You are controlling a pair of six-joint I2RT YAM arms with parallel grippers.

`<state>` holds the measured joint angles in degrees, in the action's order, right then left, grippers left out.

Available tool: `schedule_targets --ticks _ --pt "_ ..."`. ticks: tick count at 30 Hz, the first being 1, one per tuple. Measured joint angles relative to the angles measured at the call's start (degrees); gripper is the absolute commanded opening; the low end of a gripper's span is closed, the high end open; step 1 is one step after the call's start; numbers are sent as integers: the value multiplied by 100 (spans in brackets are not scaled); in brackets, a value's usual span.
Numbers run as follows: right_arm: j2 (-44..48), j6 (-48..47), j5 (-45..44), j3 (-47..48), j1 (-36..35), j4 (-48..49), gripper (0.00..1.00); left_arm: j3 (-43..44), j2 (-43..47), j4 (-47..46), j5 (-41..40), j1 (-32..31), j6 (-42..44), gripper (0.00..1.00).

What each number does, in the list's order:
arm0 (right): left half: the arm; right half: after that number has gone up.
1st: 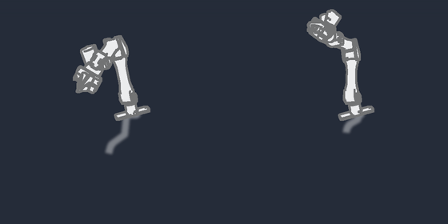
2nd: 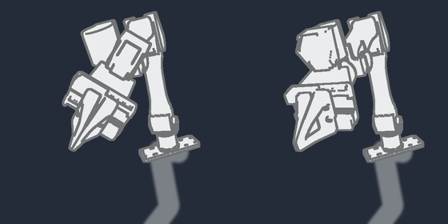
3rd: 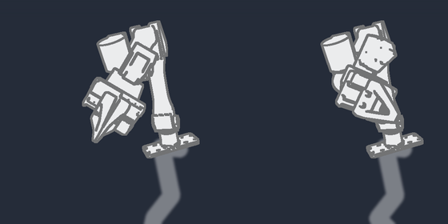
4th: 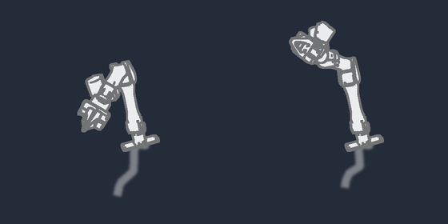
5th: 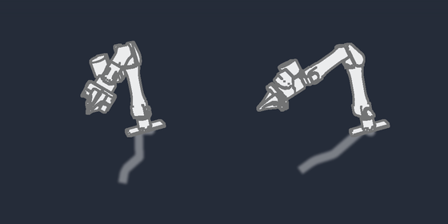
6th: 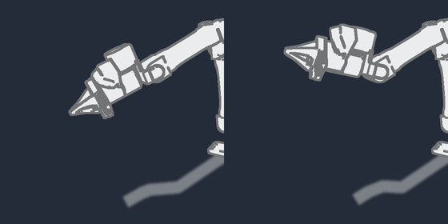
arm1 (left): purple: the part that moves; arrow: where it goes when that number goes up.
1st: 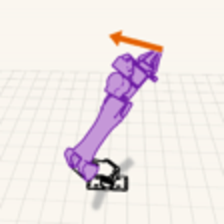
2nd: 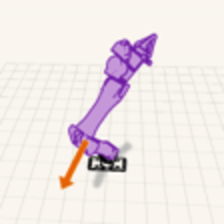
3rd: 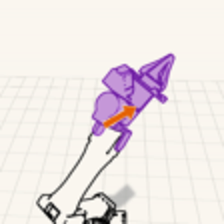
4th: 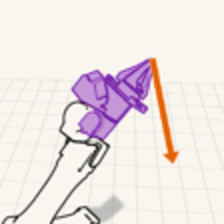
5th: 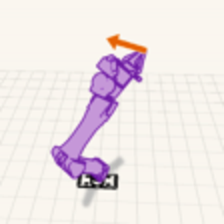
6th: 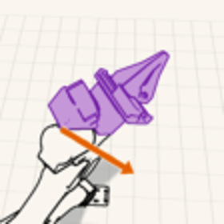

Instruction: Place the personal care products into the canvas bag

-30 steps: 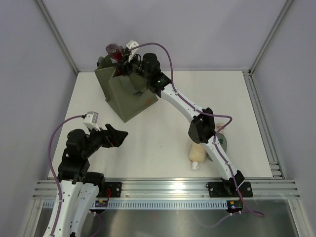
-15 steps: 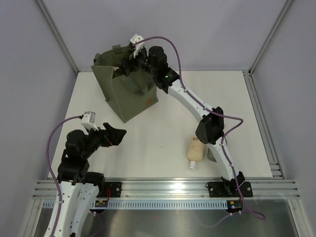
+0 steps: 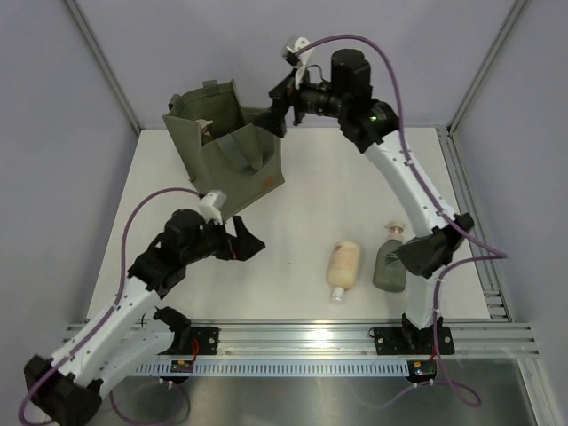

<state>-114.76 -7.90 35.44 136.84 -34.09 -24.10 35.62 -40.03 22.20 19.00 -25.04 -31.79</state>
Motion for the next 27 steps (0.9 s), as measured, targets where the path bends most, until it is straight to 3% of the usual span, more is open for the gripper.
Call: schedule_targets --ticks 5,9,13,19,27 --pt "1823 -28 483 -2656 1338 -861 99 988 -1961 -249 -955 -2090 2 98" --pt "2806 4 909 -4715 3147 -1008 99 1827 -3630 -560 -1311 -2949 26 99" --pt "3176 -68 1233 -5858 4452 -1224 99 2861 -5099 -544 -1449 -3429 24 99" --pt "3733 -92 1429 -6728 4660 -1187 99 4957 -7055 160 -1860 -4002 -37 99" --pt "4266 144 1561 -7348 4968 -566 99 5906 -8011 841 -1978 -4207 -306 98"
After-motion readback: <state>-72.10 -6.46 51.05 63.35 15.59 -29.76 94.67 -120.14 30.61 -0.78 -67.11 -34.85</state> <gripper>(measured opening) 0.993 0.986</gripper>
